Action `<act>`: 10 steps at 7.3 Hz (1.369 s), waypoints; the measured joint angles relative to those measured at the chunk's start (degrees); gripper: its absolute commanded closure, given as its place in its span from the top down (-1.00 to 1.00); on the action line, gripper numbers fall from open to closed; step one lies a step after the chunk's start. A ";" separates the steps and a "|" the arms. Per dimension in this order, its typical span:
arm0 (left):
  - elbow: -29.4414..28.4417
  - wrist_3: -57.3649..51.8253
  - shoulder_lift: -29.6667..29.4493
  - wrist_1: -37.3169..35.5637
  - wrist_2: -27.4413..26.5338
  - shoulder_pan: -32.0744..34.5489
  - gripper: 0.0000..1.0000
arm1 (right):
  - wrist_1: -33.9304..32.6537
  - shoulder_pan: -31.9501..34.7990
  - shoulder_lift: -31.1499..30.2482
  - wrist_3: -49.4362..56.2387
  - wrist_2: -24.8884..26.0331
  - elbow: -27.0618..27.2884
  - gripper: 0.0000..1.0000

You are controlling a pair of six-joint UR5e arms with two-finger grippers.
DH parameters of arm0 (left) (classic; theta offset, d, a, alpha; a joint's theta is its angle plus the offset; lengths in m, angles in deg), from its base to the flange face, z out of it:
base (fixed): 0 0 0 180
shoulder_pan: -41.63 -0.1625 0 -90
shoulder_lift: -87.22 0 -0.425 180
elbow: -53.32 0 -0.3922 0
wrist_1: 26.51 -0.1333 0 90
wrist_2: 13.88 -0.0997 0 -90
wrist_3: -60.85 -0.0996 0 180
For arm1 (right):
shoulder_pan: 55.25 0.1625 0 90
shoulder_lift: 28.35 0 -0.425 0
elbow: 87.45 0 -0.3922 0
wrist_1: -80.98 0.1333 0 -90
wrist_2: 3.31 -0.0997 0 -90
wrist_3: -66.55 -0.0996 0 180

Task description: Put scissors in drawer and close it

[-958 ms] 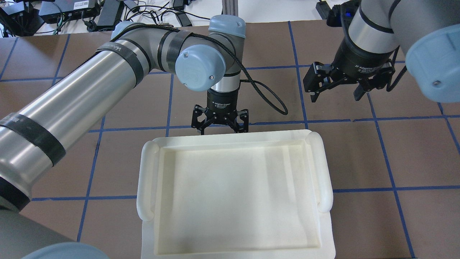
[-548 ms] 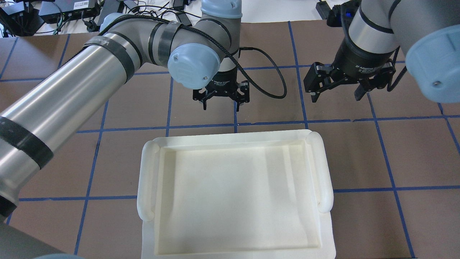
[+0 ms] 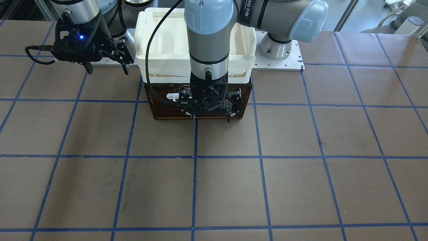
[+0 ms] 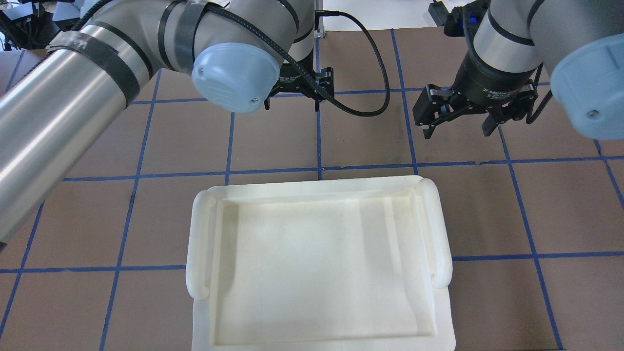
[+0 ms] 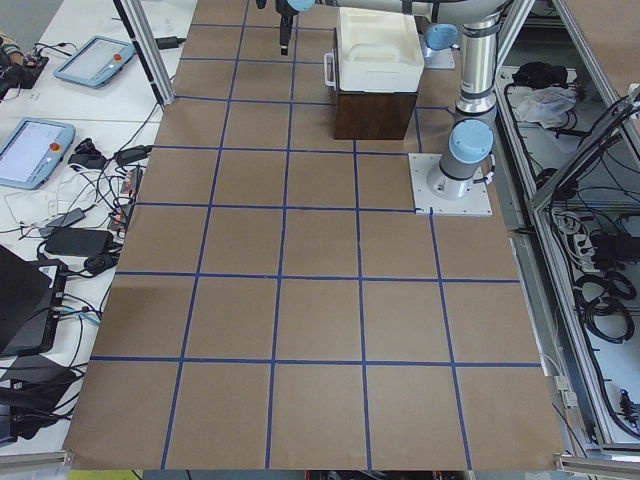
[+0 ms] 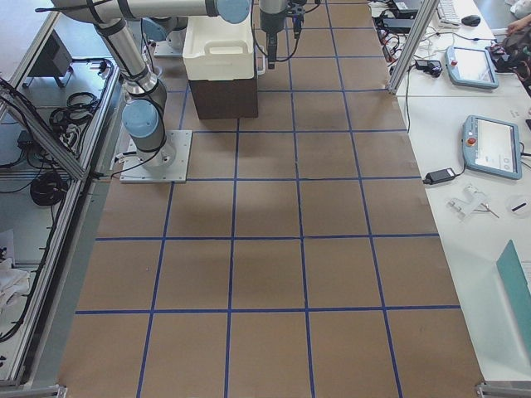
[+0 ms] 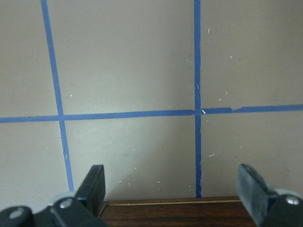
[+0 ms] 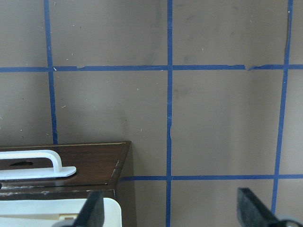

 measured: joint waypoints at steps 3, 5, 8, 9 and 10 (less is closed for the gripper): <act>-0.68 -0.19 4.92 5.93 2.31 -2.55 1.00 | -2.88 0.03 -0.23 -0.32 -0.65 -0.30 1.00; -1.61 -2.06 7.88 11.89 3.28 -6.86 1.00 | -3.16 0.02 -0.06 -0.83 -0.58 -0.14 1.00; 4.69 -4.73 14.44 14.37 4.10 -11.19 1.00 | -3.66 0.06 1.50 -0.39 -0.08 -0.06 1.00; 7.52 -5.77 16.42 13.43 4.15 -12.37 1.00 | -4.16 0.06 1.95 -0.17 -0.19 -0.12 1.00; 10.24 -6.97 17.86 10.59 4.18 -13.26 1.00 | -5.17 0.06 2.11 -0.08 -0.28 -0.15 1.00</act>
